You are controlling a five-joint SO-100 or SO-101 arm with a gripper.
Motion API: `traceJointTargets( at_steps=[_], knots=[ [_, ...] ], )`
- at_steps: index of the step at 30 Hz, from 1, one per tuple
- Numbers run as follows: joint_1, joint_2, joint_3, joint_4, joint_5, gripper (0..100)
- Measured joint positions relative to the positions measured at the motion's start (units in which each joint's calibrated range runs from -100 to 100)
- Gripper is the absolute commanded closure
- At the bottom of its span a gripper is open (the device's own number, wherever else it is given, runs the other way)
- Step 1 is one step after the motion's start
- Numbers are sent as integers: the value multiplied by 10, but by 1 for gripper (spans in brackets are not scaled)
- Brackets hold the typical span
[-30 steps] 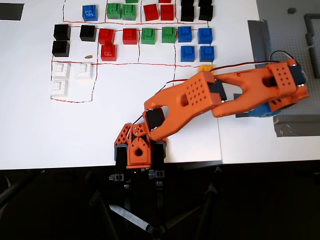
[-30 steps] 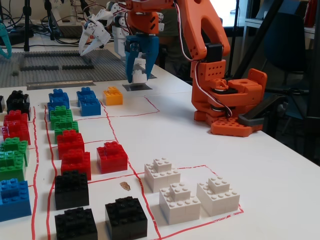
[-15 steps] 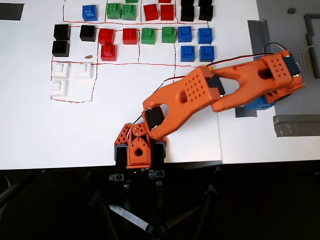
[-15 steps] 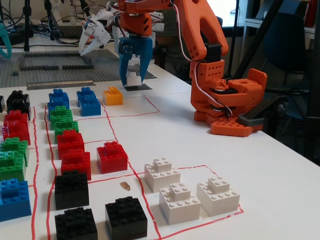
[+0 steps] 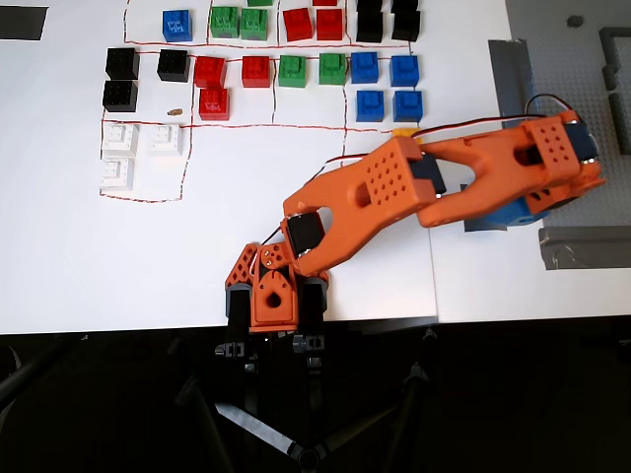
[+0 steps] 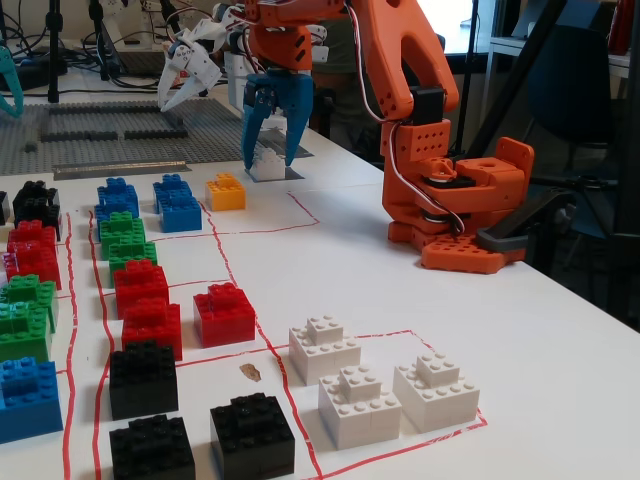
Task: Grab the block and put it in the grey marker
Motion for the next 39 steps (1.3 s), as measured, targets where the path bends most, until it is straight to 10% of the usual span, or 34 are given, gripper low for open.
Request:
traceJointTargets(
  at_steps=[18,39],
  knots=[
    [-56,-146,-88,135,-31,71],
    [-533,-293,168,139,-365,96]
  ],
)
